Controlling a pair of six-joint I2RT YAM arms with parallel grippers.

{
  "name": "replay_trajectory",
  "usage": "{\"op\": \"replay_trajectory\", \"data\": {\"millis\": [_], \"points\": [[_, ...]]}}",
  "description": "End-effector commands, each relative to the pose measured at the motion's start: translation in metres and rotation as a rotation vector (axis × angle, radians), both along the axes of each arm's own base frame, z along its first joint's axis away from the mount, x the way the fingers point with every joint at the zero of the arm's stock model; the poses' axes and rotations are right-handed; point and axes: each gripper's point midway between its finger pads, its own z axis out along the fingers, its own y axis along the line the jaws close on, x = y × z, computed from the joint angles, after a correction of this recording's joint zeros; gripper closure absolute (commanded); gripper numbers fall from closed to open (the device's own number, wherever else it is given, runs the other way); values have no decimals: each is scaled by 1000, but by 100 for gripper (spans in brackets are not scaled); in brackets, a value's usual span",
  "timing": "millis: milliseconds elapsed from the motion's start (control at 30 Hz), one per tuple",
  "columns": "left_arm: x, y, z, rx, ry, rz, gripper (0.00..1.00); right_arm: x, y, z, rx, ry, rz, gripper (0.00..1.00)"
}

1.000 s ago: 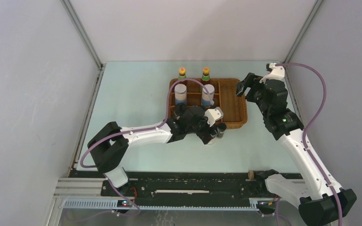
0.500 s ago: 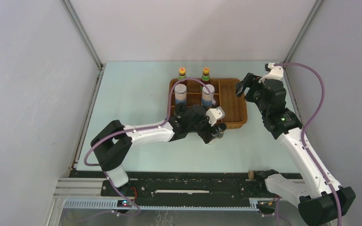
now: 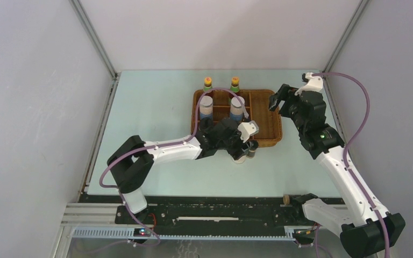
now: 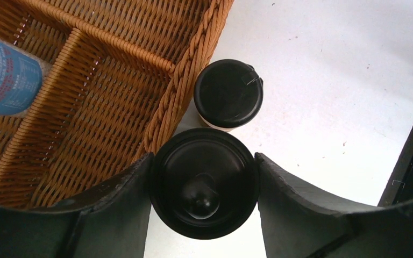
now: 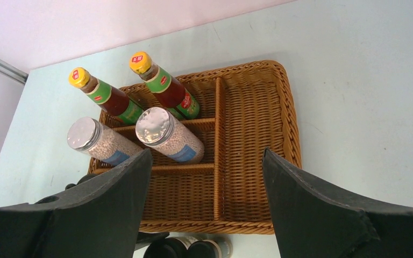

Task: Organize the condiment bottles
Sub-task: Pick up the bottle from the center of the board.

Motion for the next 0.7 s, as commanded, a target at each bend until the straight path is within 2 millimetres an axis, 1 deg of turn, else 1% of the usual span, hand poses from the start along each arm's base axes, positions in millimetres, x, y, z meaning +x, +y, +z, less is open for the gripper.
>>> {"op": "replay_trajectory", "data": {"millis": [0,100,133,167,333,500,667], "points": [[7,-16,28,-64,-11,-12,58,-1,-5,15,0,-52,-8,17],[5,-13,27,-61,1,-3,91,-3,-4,15,4,-52,-7,17],[4,-13,27,-62,4,0,98,-4,-4,16,6,-52,-6,17],[3,-12,27,-64,8,3,100,-5,-4,16,8,-53,-5,17],[-4,-11,32,-76,17,8,100,-9,-2,17,15,-51,-1,17],[-11,-9,43,-84,6,20,100,-14,2,17,19,-45,12,17],[-14,-6,59,-98,-10,50,100,-20,1,17,18,-40,19,17]]}}
